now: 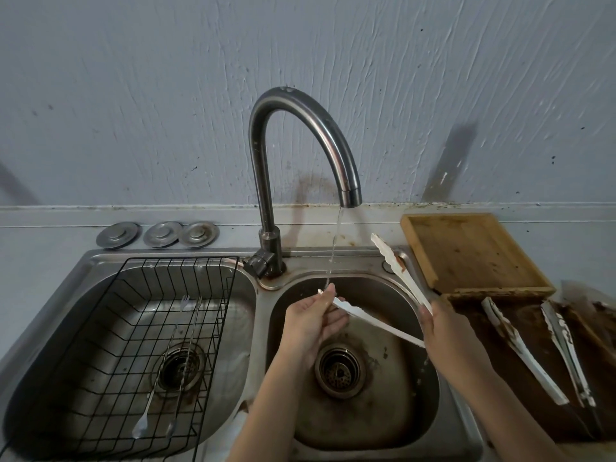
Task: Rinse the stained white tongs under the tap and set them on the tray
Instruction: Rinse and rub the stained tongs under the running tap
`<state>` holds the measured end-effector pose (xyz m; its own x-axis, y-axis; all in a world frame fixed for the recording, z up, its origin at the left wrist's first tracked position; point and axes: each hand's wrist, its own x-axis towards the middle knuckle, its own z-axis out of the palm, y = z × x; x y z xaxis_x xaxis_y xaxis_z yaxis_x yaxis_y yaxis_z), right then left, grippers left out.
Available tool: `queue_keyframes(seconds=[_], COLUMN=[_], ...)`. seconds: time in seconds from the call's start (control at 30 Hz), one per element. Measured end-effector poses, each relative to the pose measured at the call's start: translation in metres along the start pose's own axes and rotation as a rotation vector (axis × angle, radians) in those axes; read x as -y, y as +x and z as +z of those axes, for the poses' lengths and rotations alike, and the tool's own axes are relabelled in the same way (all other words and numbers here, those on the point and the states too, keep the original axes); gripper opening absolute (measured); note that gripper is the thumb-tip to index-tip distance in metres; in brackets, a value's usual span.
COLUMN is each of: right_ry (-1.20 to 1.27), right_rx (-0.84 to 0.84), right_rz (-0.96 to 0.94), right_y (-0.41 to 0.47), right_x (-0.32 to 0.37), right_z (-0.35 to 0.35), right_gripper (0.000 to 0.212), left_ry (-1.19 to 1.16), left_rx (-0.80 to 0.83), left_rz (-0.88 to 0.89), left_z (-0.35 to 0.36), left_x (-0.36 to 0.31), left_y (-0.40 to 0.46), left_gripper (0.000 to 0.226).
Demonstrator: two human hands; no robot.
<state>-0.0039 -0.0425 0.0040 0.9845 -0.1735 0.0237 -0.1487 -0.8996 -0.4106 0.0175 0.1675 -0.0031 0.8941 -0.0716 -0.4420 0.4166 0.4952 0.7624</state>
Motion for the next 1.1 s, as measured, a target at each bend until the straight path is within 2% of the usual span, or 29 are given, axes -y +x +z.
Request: queue_keyframes(seconds=[0.3,0.4,0.67,0.83,0.97,1.1], right_ry=[0.024,0.039,0.081,0.079,0.066,0.224], right_rx=[0.001,0.009,0.004,-0.007,-0.023,-0.034], right_rz=[-0.005,-0.005,0.03,0.028,-0.042,-0.122], right_y=[-0.001,-0.001,0.001,0.0,-0.004,-0.008], right_x=[0.002,0.001,-0.004,-0.005,0.001,0.011], right_z=[-0.005,-0.004,-0.004,-0.004,-0.003,-0.002], right_gripper=[0.02,0.018,0.02,0.018,0.011,0.006], left_ry=[-0.04,-0.067,-0.058,-0.02,0.04,0.086], left_rx=[-0.002,-0.018,-0.004,0.016,-0.077,-0.184], left_rz=[-0.055,-0.064,-0.091,-0.064,-0.013,0.075], left_z=[0.003,0.004,0.009,0.009,0.009,0.007], left_x=[-0.004,-0.005,-0.005,-0.004,-0.005,-0.008], left_y=[0.0,0.0,0.0,0.0,0.004,0.009], left_gripper=[0.016,0.027,0.029,0.018,0.029,0.03])
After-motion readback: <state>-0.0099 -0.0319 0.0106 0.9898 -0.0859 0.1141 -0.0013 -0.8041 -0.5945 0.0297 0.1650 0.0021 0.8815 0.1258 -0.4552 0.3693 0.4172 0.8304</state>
